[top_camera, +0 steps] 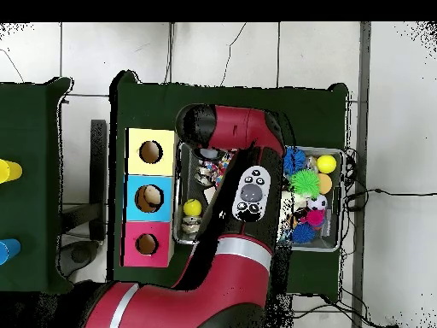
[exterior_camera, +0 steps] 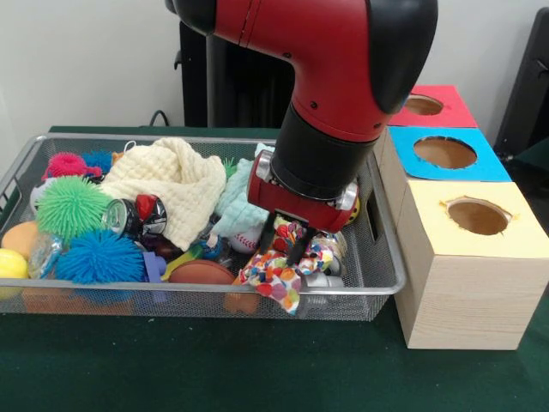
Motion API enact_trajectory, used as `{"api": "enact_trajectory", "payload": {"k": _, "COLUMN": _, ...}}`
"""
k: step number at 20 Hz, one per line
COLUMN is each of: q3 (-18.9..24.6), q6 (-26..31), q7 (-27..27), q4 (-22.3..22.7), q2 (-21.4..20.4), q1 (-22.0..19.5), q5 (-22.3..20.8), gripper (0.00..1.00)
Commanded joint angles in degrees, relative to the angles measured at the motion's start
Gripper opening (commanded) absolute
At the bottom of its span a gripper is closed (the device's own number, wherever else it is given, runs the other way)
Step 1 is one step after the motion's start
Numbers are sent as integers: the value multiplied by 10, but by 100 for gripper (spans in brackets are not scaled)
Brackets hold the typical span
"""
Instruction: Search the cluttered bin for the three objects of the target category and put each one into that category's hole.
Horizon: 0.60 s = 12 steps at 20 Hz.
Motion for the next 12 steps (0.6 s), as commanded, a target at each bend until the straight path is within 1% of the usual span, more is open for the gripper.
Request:
{"api": "enact_trajectory", "payload": {"k": 1, "q3": 31, "q6": -40, "q7": 119, "q4": 7, "q2": 10, "q1": -7, "q5": 13, "gripper": 100}}
{"api": "enact_trajectory", "payload": {"k": 4, "q3": 36, "q6": -51, "q7": 129, "q4": 14, "q2": 9, "q1": -8, "q5": 22, "gripper": 100}}
{"api": "enact_trajectory", "payload": {"k": 7, "q3": 53, "q6": -62, "q7": 126, "q4": 29, "q2": 3, "q1": -16, "q5": 36, "gripper": 100}}
{"api": "enact_trajectory", "payload": {"k": 9, "q3": 53, "q6": -65, "q7": 123, "q4": 32, "q2": 3, "q1": -16, "q5": 40, "gripper": 100}}
{"api": "enact_trajectory", "payload": {"k": 12, "q3": 55, "q6": -83, "q7": 123, "q4": 35, "q2": 14, "q1": -14, "q5": 45, "gripper": 100}}
